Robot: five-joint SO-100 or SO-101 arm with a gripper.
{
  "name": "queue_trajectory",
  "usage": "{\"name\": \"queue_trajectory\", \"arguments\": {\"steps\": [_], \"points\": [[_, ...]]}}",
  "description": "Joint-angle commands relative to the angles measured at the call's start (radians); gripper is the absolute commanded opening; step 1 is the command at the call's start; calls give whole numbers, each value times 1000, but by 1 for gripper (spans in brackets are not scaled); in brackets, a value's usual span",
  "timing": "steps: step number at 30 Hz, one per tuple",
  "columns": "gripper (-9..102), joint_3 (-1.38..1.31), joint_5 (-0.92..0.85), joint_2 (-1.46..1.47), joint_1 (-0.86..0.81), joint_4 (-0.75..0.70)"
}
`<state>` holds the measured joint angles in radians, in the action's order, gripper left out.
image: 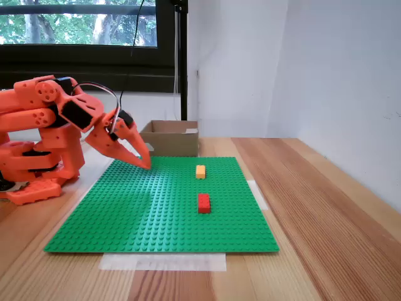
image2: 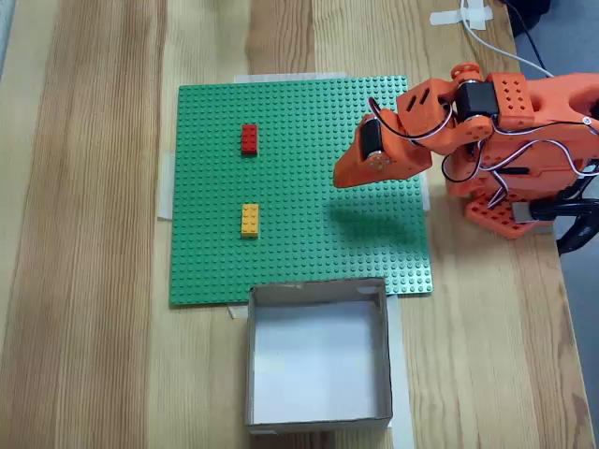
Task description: Pick the yellow lego block and put it in the box.
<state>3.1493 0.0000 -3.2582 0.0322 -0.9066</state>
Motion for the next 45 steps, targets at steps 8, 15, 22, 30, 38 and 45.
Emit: {"name": "queue_trajectory", "arguments": {"steps": [8, 15, 22, 30, 38, 45], "points": [[-1, 6, 2, -5, 6, 0], [-1, 6, 2, -5, 6, 0], [-1, 6, -6, -5, 9, 0], [-1, 6, 3, -5, 3, 0], [-1, 6, 8, -5, 2, 0], [-1, -5, 12, 12, -25, 11]]}}
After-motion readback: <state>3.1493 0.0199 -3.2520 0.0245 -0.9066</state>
